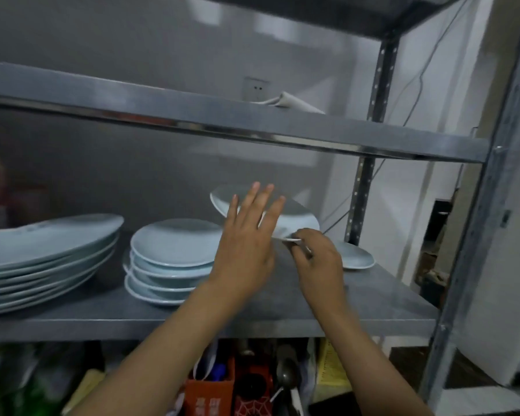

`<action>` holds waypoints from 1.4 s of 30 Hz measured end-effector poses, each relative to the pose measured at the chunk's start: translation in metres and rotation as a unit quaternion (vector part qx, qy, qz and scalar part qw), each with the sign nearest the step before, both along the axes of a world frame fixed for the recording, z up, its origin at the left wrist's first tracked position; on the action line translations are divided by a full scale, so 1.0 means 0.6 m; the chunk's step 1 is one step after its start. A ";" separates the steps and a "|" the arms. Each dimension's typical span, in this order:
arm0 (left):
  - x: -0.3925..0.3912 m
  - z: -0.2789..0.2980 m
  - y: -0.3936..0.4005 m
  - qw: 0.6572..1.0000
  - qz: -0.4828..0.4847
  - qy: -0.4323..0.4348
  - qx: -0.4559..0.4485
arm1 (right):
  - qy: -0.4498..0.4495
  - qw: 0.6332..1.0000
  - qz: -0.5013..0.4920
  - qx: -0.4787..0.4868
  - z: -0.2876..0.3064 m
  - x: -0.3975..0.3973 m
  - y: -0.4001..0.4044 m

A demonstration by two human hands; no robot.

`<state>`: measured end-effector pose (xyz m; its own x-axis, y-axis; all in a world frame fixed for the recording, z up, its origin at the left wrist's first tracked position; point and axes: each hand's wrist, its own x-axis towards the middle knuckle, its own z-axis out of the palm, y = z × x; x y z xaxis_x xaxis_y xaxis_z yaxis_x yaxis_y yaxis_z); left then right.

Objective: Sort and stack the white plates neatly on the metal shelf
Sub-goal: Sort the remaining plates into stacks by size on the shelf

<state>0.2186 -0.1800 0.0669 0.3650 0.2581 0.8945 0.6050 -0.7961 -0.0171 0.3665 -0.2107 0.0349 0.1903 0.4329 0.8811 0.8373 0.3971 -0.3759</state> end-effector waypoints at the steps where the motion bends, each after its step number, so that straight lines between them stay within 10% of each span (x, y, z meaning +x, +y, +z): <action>1: -0.025 0.004 -0.006 1.000 0.001 -0.007 0.000 | -0.017 1.000 0.003 0.001 0.006 -0.020 0.001; 20: -0.522 -0.038 -0.042 0.967 0.248 -0.007 -0.061 | -0.164 0.962 0.202 -0.087 0.037 -0.468 0.082; 42: -0.576 -0.080 -0.009 0.935 0.317 -0.057 -0.149 | -0.179 0.943 0.195 -0.202 0.033 -0.560 0.083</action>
<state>-0.1272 -0.1852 0.0192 -0.0393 0.6337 0.7726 0.9413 -0.2360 0.2414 0.0307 -0.1606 0.0548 -0.3316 0.7230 0.6060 0.7591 0.5859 -0.2837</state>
